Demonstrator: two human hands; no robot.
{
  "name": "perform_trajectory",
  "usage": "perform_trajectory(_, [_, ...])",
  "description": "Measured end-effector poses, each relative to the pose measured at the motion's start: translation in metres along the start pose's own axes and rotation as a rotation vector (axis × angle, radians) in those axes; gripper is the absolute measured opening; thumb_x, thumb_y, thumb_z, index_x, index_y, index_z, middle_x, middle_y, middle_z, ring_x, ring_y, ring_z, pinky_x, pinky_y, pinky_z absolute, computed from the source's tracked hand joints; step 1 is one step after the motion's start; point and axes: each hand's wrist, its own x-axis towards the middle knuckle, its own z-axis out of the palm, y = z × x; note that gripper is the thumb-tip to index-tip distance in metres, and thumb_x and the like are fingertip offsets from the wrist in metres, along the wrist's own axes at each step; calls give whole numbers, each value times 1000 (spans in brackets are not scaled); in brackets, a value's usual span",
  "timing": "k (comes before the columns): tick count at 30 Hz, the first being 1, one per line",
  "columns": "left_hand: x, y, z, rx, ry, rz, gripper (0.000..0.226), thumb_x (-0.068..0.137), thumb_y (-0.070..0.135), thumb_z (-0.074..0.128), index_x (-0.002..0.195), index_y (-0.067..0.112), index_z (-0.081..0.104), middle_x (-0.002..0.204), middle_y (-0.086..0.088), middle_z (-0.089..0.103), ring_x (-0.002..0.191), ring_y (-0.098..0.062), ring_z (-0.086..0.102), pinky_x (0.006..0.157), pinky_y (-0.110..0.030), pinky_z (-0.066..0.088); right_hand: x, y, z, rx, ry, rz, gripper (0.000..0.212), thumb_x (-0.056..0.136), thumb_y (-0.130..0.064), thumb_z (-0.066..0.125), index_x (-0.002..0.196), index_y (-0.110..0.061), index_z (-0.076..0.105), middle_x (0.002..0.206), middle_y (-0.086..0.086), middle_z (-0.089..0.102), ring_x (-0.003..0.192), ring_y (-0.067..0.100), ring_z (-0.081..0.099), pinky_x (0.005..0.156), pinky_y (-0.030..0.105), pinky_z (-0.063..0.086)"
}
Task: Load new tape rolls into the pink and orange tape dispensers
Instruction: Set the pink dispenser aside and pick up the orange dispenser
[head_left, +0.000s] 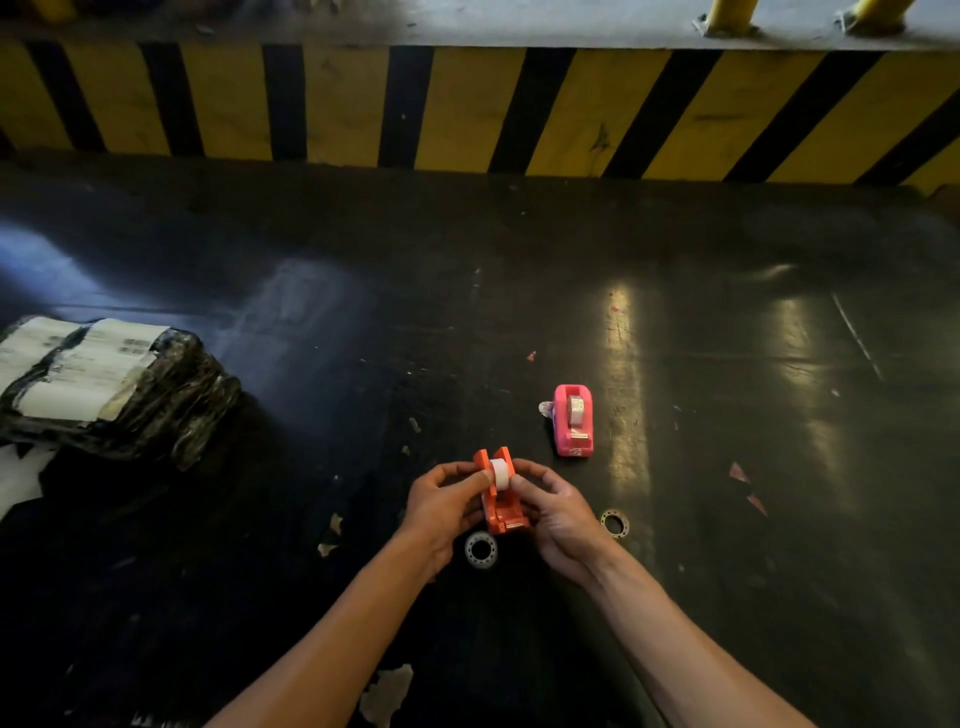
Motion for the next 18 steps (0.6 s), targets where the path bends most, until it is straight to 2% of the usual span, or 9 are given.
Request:
perform_trajectory(4, [-4,-6,0,56,59,71,38,80,11,80,114,10,64,111,-16,72,96,-28,75,82,-41,63,-1,3,1,24,9,14,32,92,-3,63,123,-7,61,106,21,74,89,31,74,70,42,60])
perform_trajectory(7, [-6,-5,-4,-23,27,-3,39,80,10,79,116,9,65,107,-17,74,93,-29,77,82,-42,63,-3,5,1,-9,-16,-20,35,91,-6,65,125,-9,62,118,23,70,103,36,71,76,44,60])
perform_trajectory(10, [-8,-4,-8,-81,-2,-52,37,79,9,79,114,7,67,105,-19,76,96,-31,76,91,-47,60,-5,5,5,-51,-16,-31,33,91,-8,67,123,-11,64,121,23,68,106,37,69,75,43,60])
perform_trajectory(15, [-5,-1,-11,-52,-21,-18,32,85,10,75,115,10,65,103,-17,76,88,-27,77,78,-39,62,-5,-1,10,31,15,54,32,92,-2,61,124,-11,64,117,22,70,99,35,72,70,43,61])
perform_trajectory(18, [-2,0,-12,-80,-15,-2,39,85,9,75,120,15,61,108,-16,74,90,-28,77,80,-43,63,-5,-2,15,8,23,30,33,93,-4,61,124,-14,64,120,21,69,103,35,70,70,42,61])
